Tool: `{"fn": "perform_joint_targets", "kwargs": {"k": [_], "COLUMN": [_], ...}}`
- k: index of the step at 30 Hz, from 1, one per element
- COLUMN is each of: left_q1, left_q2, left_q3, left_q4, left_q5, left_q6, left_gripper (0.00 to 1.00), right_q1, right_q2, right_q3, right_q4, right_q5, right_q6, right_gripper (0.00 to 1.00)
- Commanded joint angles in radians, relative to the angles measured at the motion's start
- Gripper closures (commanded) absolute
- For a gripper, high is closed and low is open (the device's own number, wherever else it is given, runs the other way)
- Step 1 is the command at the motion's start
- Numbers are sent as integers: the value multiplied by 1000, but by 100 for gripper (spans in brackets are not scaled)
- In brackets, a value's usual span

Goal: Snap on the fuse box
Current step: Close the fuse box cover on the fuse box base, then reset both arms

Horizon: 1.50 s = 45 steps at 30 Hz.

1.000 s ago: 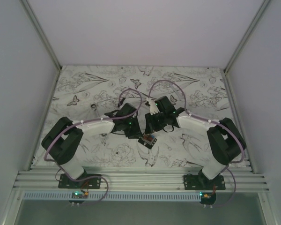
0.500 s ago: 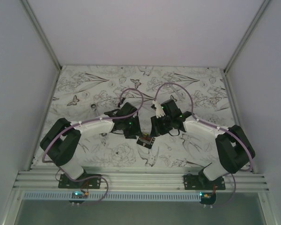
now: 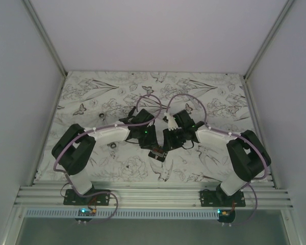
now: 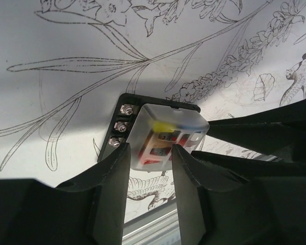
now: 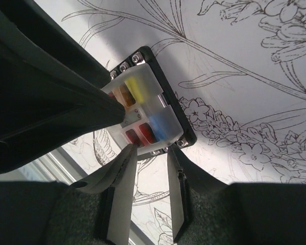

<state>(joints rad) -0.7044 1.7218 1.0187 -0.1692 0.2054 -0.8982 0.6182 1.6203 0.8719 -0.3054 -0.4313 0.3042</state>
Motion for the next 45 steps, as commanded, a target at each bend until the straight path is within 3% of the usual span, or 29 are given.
{"fn": "perform_joint_targets", "kwargs": {"k": [1,10,18,24,30,35,40,45], "left_q1": [-10,-34,-61,-61,-47,-12,102,273], "left_q2": [62,159,229,168,5,-143,-271,-400], "left_q3": [28,4,-33,-18,57,61,-1,-98], "left_q4": [-42,-40,-38,-38,-50,-84,-124,-149], "left_q5": [29,72,52,24,-77,-202,-304,-398], "left_q6": [22,-17,-43,-23,57,119,165,225], "left_gripper": [63,78,80,78,66,41,20,2], "right_q1": [-2,-4,-1,26,18,-37,-134,-273], "right_q2": [48,163,210,95,-116,-251,-360,-443], "right_q3": [0,-4,2,7,22,26,-28,-170], "right_q4": [29,16,10,28,29,34,113,319], "right_q5": [-34,-42,41,71,199,324,549,740], "right_q6": [17,42,50,23,3,0,-29,-50], "right_gripper": [66,71,74,72,55,42,21,3]}}
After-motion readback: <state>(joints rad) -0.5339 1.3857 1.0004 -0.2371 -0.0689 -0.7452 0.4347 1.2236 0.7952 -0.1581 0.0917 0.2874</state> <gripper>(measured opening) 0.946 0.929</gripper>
